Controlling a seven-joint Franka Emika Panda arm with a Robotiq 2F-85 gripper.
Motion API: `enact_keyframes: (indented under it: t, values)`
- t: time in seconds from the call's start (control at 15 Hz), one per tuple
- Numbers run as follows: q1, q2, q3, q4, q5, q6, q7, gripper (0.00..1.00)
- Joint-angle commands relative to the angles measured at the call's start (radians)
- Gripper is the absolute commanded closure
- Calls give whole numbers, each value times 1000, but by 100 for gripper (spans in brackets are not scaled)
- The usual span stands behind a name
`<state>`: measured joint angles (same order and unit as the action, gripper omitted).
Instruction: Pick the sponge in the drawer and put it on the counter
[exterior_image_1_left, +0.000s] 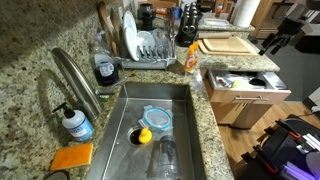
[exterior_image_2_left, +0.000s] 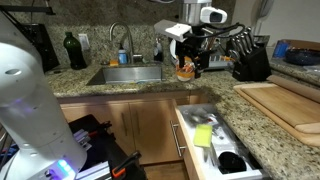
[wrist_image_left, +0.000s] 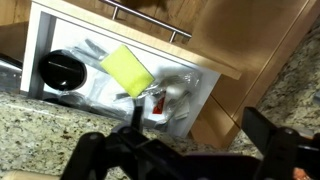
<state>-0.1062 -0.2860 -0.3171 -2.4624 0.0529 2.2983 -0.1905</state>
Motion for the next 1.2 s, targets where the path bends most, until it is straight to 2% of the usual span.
enact_keyframes:
  t: [0.0, 0.33, 0.4, 0.47, 0.73, 0.8, 0.87, 1.13]
  values:
    - [-35, 114, 14, 44, 28, 51, 19, 0]
    - [-66, 237, 14, 107, 57, 41, 55, 0]
    - [-71, 235, 19, 116, 60, 23, 74, 0]
    - [-71, 198, 28, 78, 39, 39, 56, 0]
    - [-77, 245, 27, 112, 44, 36, 72, 0]
    - [-80, 295, 26, 127, 47, 59, 83, 0]
    - [-85, 338, 25, 120, 28, 145, 100, 0]
    - [-91, 463, 32, 140, 9, 242, 144, 0]
